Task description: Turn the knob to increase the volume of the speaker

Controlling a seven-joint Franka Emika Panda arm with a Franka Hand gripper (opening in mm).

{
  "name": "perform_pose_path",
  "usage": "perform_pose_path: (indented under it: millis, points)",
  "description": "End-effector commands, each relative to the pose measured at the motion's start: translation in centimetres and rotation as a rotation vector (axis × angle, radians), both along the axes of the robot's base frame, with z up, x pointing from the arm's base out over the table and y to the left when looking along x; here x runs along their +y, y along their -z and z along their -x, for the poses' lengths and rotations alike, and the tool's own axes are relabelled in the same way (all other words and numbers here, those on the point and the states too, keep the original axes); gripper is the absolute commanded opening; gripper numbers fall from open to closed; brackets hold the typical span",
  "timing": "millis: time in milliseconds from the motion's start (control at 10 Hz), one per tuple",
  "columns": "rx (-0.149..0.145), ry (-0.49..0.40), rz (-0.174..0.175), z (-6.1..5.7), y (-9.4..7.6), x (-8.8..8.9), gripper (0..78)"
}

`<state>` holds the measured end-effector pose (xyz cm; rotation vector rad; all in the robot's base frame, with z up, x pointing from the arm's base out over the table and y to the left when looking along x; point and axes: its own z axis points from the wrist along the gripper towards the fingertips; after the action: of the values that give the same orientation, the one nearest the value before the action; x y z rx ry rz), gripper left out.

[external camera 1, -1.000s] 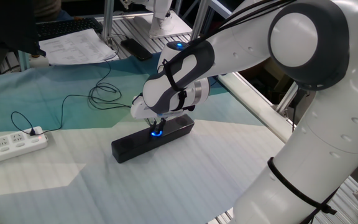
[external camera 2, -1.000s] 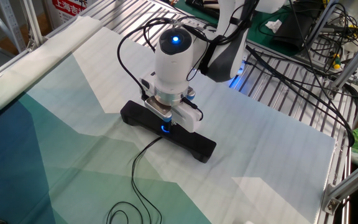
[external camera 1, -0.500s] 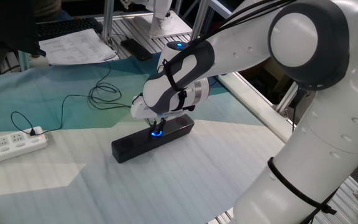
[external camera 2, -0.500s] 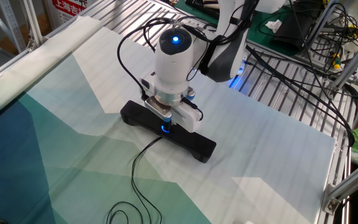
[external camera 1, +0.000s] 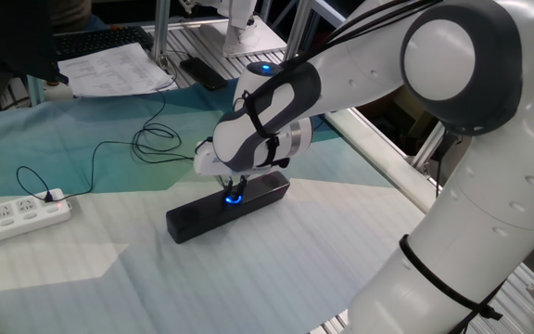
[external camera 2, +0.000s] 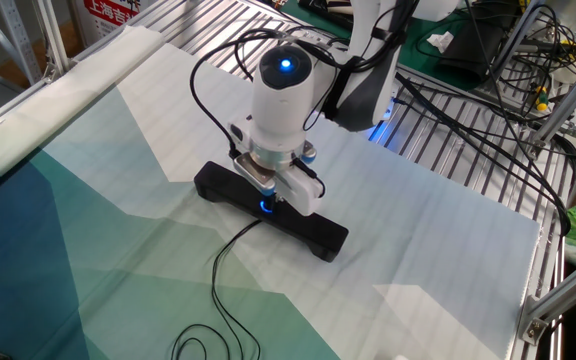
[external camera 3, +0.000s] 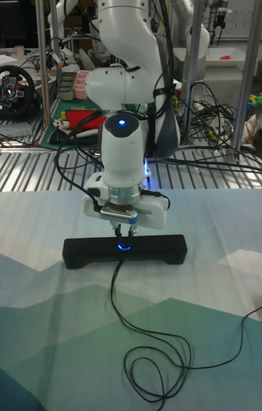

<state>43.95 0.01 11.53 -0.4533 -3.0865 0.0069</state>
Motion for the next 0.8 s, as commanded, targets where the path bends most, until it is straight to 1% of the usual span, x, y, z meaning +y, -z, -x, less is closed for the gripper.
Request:
perform_pose_path:
  millis: [100,800]
  points:
    - [-0.005,0.042,0.004,-0.07,-0.12,0.04,1.2]
    - [-0.003,0.16,0.002,-0.08,-0.12,0.04,1.2]
